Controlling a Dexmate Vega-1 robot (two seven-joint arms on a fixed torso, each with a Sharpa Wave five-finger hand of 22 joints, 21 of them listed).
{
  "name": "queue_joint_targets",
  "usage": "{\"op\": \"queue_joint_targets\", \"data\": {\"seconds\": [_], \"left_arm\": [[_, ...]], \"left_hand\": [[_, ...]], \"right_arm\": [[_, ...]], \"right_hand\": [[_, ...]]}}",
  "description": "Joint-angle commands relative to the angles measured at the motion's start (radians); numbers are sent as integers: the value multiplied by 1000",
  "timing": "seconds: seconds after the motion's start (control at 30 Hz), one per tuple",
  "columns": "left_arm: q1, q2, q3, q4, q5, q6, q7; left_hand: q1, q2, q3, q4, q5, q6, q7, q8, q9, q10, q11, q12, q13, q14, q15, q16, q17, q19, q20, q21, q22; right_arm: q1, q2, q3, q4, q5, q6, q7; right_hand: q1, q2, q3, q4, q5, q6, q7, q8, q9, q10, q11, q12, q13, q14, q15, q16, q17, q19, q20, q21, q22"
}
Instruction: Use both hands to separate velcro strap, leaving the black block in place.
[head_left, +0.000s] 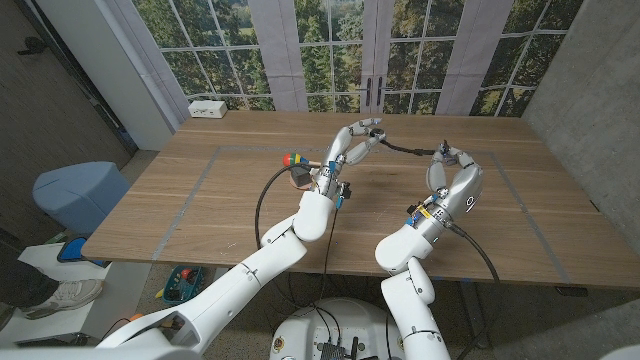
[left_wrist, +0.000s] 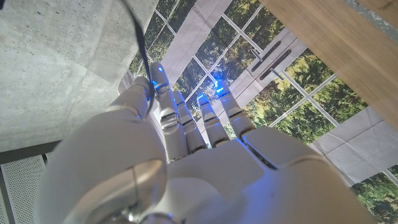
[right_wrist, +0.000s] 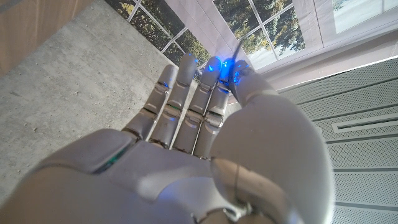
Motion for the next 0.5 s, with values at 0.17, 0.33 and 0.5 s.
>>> {"op": "queue_joint_targets", "data": {"seconds": [0.17, 0.33, 0.5], "left_arm": [[6, 37, 6, -34, 35, 26, -8], [6, 51, 3, -39, 36, 19, -16], [4, 72, 0, -51, 28, 19, -48]], "left_hand": [[-128, -55, -47, 11, -34, -419, -38, -46, -50, -190, 51, -31, 4, -77, -45, -11, 13, -44, -7, -17, 1], [-166, -71, -55, 10, -43, -559, -48, -44, -77, -271, 82, -34, 3, -119, -22, -17, 12, -56, -1, -25, 1], [-200, -76, -60, 15, -50, -649, -55, -43, -97, -349, 108, -38, 1, -152, -1, -18, 14, -77, 13, -36, 1]], "right_arm": [[-12, -71, -51, -45, 41, -98, 0], [-13, -100, -74, -59, 44, -150, 0], [-13, -131, -96, -76, 51, -204, 0]], "right_hand": [[-10, -3, 15, 0, -4, 4, -9, -6, 6, 2, -7, -6, 3, 0, -121, -4, 9, 11, 0, 7, 3], [-11, -4, 17, 0, -6, 5, -12, -7, 6, 1, -14, -6, 6, -3, -121, -9, 13, 10, -4, 9, 3], [-4, -9, 24, -6, -5, 14, -25, -6, 6, 11, -24, -12, -7, -1, -125, -13, 18, 21, -15, 15, 2]]}}
